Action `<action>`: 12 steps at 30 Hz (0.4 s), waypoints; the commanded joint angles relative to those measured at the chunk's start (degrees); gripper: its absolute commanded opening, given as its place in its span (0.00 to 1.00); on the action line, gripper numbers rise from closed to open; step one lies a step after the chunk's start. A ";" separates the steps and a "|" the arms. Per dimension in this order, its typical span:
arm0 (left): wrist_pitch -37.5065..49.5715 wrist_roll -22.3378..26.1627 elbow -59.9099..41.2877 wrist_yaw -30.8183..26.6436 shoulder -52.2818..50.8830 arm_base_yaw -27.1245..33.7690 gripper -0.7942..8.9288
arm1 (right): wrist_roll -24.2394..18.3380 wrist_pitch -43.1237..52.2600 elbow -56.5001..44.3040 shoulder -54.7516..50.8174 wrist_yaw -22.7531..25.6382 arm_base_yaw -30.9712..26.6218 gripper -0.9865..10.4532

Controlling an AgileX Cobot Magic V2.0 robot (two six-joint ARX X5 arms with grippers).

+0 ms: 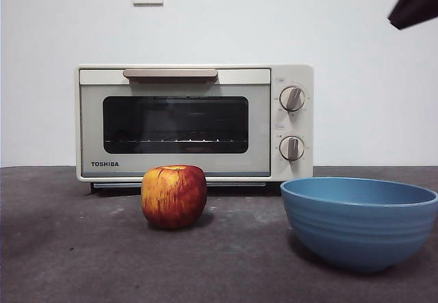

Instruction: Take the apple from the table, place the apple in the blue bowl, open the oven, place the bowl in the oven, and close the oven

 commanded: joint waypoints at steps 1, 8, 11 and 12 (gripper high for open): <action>0.63 0.96 1.25 0.11 0.31 -0.20 0.09 | -0.39 2.45 1.09 0.37 0.09 0.74 0.21; 0.70 0.96 1.25 0.11 0.31 -0.20 0.09 | 3.96 4.09 1.11 1.84 0.55 1.27 0.51; 0.74 0.96 1.25 0.11 0.31 -0.20 0.09 | 4.72 5.40 1.11 3.89 0.74 2.25 0.51; 0.76 0.96 1.25 0.11 0.31 -0.20 0.09 | 5.29 6.40 1.11 4.68 0.74 2.71 0.51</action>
